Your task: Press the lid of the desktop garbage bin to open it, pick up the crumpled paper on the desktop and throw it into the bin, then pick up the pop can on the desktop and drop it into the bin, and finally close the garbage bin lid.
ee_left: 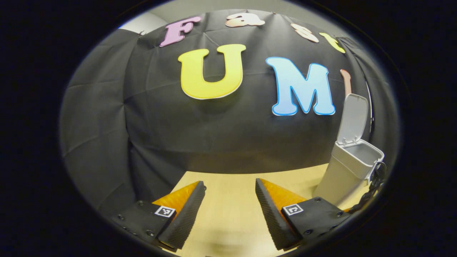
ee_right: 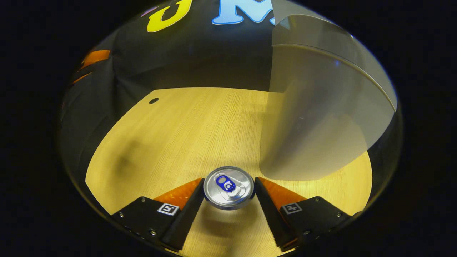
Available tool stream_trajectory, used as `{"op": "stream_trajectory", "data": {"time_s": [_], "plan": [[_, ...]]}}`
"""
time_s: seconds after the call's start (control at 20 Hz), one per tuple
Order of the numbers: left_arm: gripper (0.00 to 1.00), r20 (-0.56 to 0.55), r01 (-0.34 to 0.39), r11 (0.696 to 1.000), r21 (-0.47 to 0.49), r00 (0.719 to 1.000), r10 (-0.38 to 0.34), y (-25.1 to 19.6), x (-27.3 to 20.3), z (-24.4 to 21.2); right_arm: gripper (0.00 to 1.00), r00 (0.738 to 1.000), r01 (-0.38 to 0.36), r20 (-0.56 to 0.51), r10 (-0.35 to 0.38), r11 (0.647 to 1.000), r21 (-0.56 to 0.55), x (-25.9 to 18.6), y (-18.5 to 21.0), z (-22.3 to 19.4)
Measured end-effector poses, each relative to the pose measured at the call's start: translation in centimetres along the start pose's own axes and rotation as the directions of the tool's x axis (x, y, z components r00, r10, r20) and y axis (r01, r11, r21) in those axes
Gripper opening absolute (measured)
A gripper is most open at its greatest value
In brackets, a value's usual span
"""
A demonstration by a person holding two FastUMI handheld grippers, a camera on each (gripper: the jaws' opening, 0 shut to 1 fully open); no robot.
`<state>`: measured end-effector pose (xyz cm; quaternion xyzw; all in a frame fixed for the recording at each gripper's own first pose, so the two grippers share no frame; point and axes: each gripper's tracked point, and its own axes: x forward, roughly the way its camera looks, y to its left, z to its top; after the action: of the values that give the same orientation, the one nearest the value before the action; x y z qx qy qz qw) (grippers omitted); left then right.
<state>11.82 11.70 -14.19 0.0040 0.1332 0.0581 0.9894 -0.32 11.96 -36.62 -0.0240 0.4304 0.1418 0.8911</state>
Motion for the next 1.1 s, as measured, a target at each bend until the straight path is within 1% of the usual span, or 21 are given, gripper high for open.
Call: {"op": "stream_trajectory", "data": {"time_s": [0.05, 0.25, 0.55, 0.85, 1.1], "plan": [[0.94, -0.002, 0.000, 1.000, 0.000, 1.000, 0.000, 0.0, 0.1, -0.1, 0.85, 1.000, -0.001, 0.001, 0.001, 1.000, -0.001, -0.1, -0.1, 0.1], [0.94, -0.007, 0.005, 1.000, -0.004, 1.000, -0.005, -0.2, 0.3, -0.2, 0.85, 1.000, 0.008, 0.008, -0.008, 1.000, 0.003, -0.2, -0.4, 0.3], [0.94, -0.008, 0.026, 1.000, -0.007, 1.000, -0.026, -1.3, 0.8, -0.1, 0.85, 0.999, -0.005, 0.053, 0.003, 0.999, 0.042, -1.7, -0.4, 2.1], [0.94, -0.013, 0.048, 0.999, -0.012, 0.999, -0.048, -2.3, 1.3, -0.2, 0.85, 0.989, -0.031, 0.146, 0.018, 0.995, 0.092, -4.2, 0.0, 5.9], [0.94, -0.018, 0.074, 0.997, -0.021, 0.997, -0.074, -3.6, 1.7, -0.3, 0.84, 0.969, -0.067, 0.245, 0.034, 0.990, 0.128, -6.7, 0.4, 9.9]]}}
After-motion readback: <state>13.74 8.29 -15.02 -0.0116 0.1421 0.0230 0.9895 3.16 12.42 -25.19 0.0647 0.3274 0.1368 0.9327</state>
